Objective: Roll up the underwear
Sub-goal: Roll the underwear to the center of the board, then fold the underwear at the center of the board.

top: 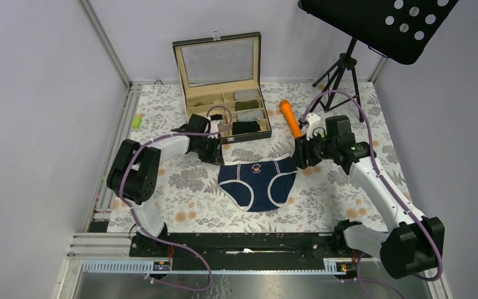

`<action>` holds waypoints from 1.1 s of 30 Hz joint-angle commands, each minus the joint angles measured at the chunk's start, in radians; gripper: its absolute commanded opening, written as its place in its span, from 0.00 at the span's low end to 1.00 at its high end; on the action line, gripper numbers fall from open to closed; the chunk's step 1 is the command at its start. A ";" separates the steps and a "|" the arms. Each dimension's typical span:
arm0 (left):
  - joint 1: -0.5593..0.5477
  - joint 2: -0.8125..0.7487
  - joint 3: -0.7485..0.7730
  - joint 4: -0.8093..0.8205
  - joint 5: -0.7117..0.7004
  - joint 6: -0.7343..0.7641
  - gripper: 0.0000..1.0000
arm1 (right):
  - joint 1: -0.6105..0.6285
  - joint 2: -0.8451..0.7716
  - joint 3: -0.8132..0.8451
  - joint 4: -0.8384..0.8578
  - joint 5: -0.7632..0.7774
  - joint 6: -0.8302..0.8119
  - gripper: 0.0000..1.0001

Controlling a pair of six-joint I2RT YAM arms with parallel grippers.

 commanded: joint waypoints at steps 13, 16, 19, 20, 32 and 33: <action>0.030 0.064 0.052 0.078 0.166 0.035 0.13 | 0.055 0.055 0.016 0.019 -0.075 -0.097 0.49; 0.030 0.048 0.051 0.071 0.147 0.036 0.07 | 0.203 0.078 0.052 0.001 -0.046 -0.215 0.47; 0.034 0.030 0.043 0.069 0.142 0.025 0.00 | 0.361 0.125 0.090 0.022 -0.040 -0.322 0.47; 0.035 0.025 0.040 0.067 0.141 0.026 0.00 | 0.408 0.149 0.104 0.040 -0.038 -0.355 0.48; 0.096 0.031 0.089 0.000 0.165 0.068 0.00 | 0.725 0.654 0.394 0.299 -0.004 -0.445 0.48; 0.097 0.032 0.090 -0.004 0.158 0.069 0.00 | 0.732 0.681 0.405 0.311 0.017 -0.454 0.49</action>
